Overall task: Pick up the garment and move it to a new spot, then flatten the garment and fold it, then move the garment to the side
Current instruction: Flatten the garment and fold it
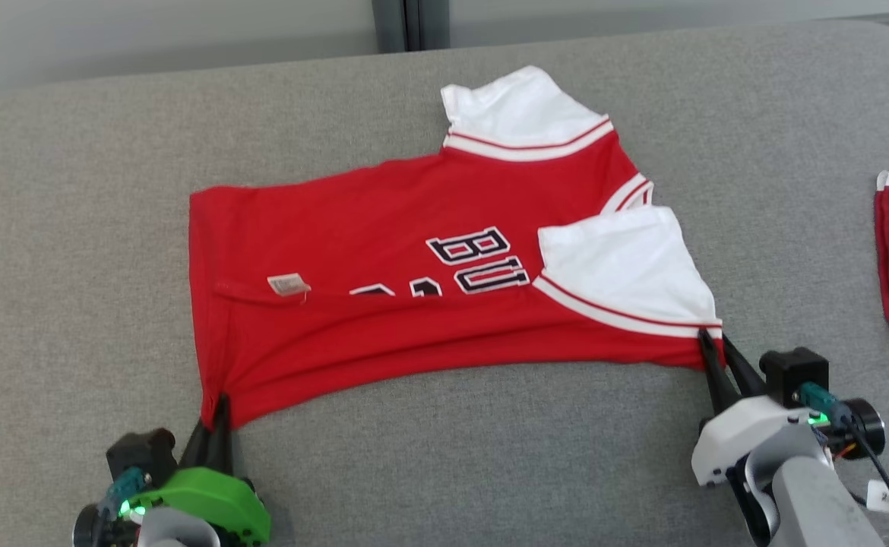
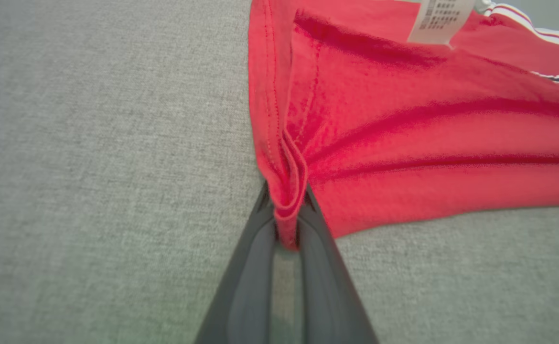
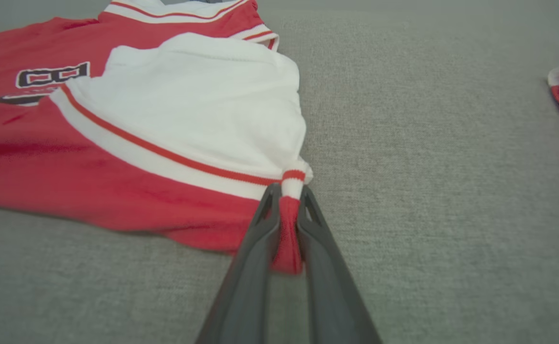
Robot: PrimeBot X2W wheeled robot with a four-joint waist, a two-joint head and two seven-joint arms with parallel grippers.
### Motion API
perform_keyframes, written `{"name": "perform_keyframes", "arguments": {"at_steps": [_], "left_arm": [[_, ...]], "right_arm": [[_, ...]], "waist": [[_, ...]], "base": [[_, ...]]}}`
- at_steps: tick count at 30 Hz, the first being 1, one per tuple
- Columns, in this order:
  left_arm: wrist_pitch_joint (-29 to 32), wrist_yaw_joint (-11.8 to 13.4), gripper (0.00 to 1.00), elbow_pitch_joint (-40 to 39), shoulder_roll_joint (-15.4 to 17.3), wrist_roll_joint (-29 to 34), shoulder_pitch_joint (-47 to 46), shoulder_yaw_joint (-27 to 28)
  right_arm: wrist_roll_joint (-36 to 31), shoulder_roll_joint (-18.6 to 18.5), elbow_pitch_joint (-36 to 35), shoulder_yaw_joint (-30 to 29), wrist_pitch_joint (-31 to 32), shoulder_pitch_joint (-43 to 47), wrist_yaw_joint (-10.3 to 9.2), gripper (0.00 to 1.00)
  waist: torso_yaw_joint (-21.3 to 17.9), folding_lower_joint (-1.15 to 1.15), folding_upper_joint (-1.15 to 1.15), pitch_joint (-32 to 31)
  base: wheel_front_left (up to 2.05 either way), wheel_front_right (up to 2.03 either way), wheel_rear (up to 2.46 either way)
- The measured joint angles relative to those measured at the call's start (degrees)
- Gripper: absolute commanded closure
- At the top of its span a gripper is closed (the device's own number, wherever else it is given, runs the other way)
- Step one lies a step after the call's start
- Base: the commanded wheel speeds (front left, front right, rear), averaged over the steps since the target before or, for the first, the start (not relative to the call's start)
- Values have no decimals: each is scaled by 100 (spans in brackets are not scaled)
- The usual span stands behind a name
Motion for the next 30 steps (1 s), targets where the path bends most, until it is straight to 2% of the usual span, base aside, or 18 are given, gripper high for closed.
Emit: {"name": "perform_keyframes", "arguments": {"at_steps": [9, 10, 11, 12, 13, 18, 23, 30], "left_arm": [[-1, 36, 100, 30, -264, 275, 1101, 227], [0, 36, 76, 23, -268, 297, 1157, 226], [1, 37, 20, 18, -272, 321, 1188, 225], [2, 37, 6, 3, -277, 324, 1194, 225], [2, 37, 0, -33, -281, 328, 1193, 232], [7, 36, 0, -297, -282, 342, 883, 304], [7, 30, 0, -365, -261, 456, 163, 310], [7, 27, 0, 220, 156, 438, -1162, 92]], "right_arm": [[356, -3, -3, 255, 1, 1097, 0, 100], [372, -3, -22, 282, 1, 1160, 0, 92], [388, -4, -54, 296, 1, 1185, 0, 23], [404, -7, -92, 300, 1, 1186, -1, 0], [421, -15, -138, 303, 1, 1182, -2, 0], [405, -16, -444, 267, 2, 970, -2, 0], [204, -18, -619, 234, 1, 478, -2, 0], [-236, -19, -481, 341, 1, -637, -2, 0]], "waist": [[8, 0, 0, -875], [10, 0, 0, -955], [13, 0, 0, -1021], [17, 0, 0, -1060], [28, 0, 0, -1084], [48, 0, 0, -948], [78, 0, 0, -615], [84, 0, 0, -69]], "base": [[0, 0, 0], [0, 0, 0], [0, 0, 0], [0, 0, 0], [0, 0, 0], [0, 0, 0], [0, 0, 0], [0, 0, 0]]}}
